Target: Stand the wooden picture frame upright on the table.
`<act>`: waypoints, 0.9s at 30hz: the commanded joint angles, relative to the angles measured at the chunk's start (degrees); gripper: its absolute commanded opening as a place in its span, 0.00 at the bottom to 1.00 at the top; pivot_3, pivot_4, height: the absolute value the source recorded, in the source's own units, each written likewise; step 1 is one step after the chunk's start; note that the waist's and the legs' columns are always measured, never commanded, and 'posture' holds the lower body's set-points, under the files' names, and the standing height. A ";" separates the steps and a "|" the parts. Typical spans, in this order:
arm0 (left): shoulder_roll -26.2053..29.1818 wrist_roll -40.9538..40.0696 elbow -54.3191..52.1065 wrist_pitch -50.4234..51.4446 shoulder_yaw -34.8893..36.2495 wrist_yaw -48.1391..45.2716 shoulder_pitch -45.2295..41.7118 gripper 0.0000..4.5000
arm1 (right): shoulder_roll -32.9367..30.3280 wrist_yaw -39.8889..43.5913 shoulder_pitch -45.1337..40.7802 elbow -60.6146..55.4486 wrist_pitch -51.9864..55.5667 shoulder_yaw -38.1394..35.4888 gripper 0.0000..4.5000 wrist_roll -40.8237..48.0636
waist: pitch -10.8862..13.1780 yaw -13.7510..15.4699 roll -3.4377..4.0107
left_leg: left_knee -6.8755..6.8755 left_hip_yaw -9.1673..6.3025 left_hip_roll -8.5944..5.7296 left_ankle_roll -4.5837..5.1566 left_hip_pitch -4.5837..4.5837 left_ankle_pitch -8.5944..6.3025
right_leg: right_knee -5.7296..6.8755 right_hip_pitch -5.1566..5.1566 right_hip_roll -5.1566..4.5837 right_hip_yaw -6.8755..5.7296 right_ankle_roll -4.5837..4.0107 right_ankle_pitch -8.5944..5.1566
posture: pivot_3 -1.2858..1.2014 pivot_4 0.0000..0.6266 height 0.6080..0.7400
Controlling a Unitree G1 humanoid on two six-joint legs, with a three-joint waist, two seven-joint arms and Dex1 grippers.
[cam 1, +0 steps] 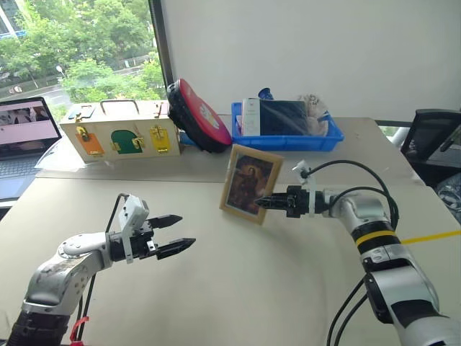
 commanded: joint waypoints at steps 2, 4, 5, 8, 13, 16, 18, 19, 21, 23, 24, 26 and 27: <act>-0.46 0.88 0.24 -1.15 0.16 -0.42 -1.15 1.00 | 0.09 1.02 4.29 -3.52 -8.66 4.74 0.27 -7.85 | 0.00 -0.40 0.00 | -0.01 0.00 0.00 0.00 0.00 0.00 | 0.00 0.00 0.00 0.00 0.00 0.00 | 0.52 0.24 0.96; -0.66 1.18 0.64 -1.14 0.00 -0.62 -1.51 1.00 | 0.42 0.21 5.66 -4.68 -10.08 5.04 0.27 -9.24 | -0.02 -0.58 0.00 | -0.01 0.00 0.00 0.00 0.02 0.00 | 0.00 0.01 0.00 0.00 0.00 0.00 | 0.52 0.24 0.96; -0.72 1.36 0.91 -1.40 -0.18 -0.97 -1.78 1.00 | 0.56 -0.05 6.38 -5.59 -9.83 4.83 0.38 -9.15 | -0.03 -0.56 -0.01 | -0.02 0.00 0.01 0.00 0.08 0.00 | 0.01 0.05 0.00 0.00 0.00 0.00 | 0.52 0.24 0.96; -1.09 1.82 2.36 -2.06 -0.54 -1.51 -3.22 1.00 | 0.67 -0.59 7.75 -7.91 -7.93 3.75 0.60 -8.81 | -0.05 -0.42 -0.08 | -0.02 0.00 0.02 0.00 0.18 0.00 | 0.00 0.16 0.02 -0.01 0.00 0.00 | 0.52 0.24 0.96; -3.08 4.47 7.85 -6.22 -1.68 -2.90 -6.45 1.00 | 0.01 -2.53 9.04 -9.07 -6.49 2.59 0.99 -10.20 | -0.02 -0.36 -0.05 | 0.06 -0.01 0.01 -0.01 0.13 0.01 | 0.03 0.13 0.02 -0.01 0.00 0.01 | 0.52 0.24 0.96; -3.35 4.97 10.01 -5.80 -2.39 -3.97 -7.76 1.00 | -1.80 -3.72 10.26 -10.98 -4.13 0.64 0.99 -9.60 | -0.02 -0.37 -0.05 | 0.10 -0.01 0.00 -0.02 0.14 0.02 | 0.05 0.15 0.02 -0.01 0.00 0.02 | 0.52 0.24 0.96; -3.72 4.81 10.49 -6.21 -1.87 -4.38 -8.00 1.00 | -3.71 -3.74 11.57 -13.49 -2.23 -0.24 0.99 -9.18 | -0.02 -0.04 -0.05 | 0.09 -0.01 -0.01 -0.02 0.12 0.02 | 0.05 0.15 0.01 -0.01 0.00 0.01 | 0.52 0.24 0.96; -3.90 4.67 10.67 -6.35 -1.52 -4.42 -8.04 1.00 | -4.55 -3.55 12.19 -14.65 -1.50 -0.41 0.99 -9.05 | -0.02 0.16 -0.05 | 0.09 -0.01 -0.01 -0.01 0.11 0.02 | 0.04 0.15 0.00 -0.01 0.01 0.01 | 0.52 0.24 0.96; -3.71 4.78 11.41 -6.59 -1.20 -5.04 -8.07 1.00 | -7.72 -2.76 14.45 -18.02 -1.16 -0.52 0.99 -9.56 | -0.02 0.77 -0.05 | 0.09 -0.01 -0.01 -0.01 0.08 0.02 | 0.01 0.14 0.00 -0.02 0.01 0.01 | 0.52 0.24 0.96; -3.72 4.79 11.81 -7.02 -0.46 -5.13 -7.79 1.00 | -11.25 -3.21 17.24 -22.51 0.68 -2.13 0.99 -9.12 | -0.02 1.04 -0.05 | 0.09 -0.01 -0.01 -0.01 0.07 0.02 | 0.00 0.14 0.00 -0.02 0.01 0.01 | 0.52 0.24 0.96; -3.79 4.68 11.81 -7.13 -0.08 -5.06 -7.61 1.00 | -12.39 -3.48 18.21 -24.23 1.78 -2.92 0.99 -8.51 | -0.02 1.13 -0.05 | 0.08 -0.01 -0.01 0.00 0.07 0.01 | 0.00 0.13 0.00 -0.02 0.01 0.01 | 0.52 0.24 0.96; -3.85 4.39 11.91 -7.17 0.61 -5.01 -7.42 1.00 | -14.38 -3.64 19.88 -27.06 3.60 -4.39 0.99 -7.26 | -0.02 1.10 -0.05 | 0.09 -0.01 -0.01 0.00 0.06 0.01 | -0.02 0.13 0.00 -0.01 0.01 0.01 | 0.52 0.24 0.96; -3.70 4.65 12.50 -7.46 1.03 -4.86 -7.46 1.00 | -16.79 -2.46 21.61 -29.52 3.93 -5.53 0.99 -6.57 | -0.01 1.06 -0.05 | 0.09 -0.01 -0.01 0.00 0.06 0.01 | -0.02 0.13 0.00 0.00 0.01 0.01 | 0.52 0.24 0.96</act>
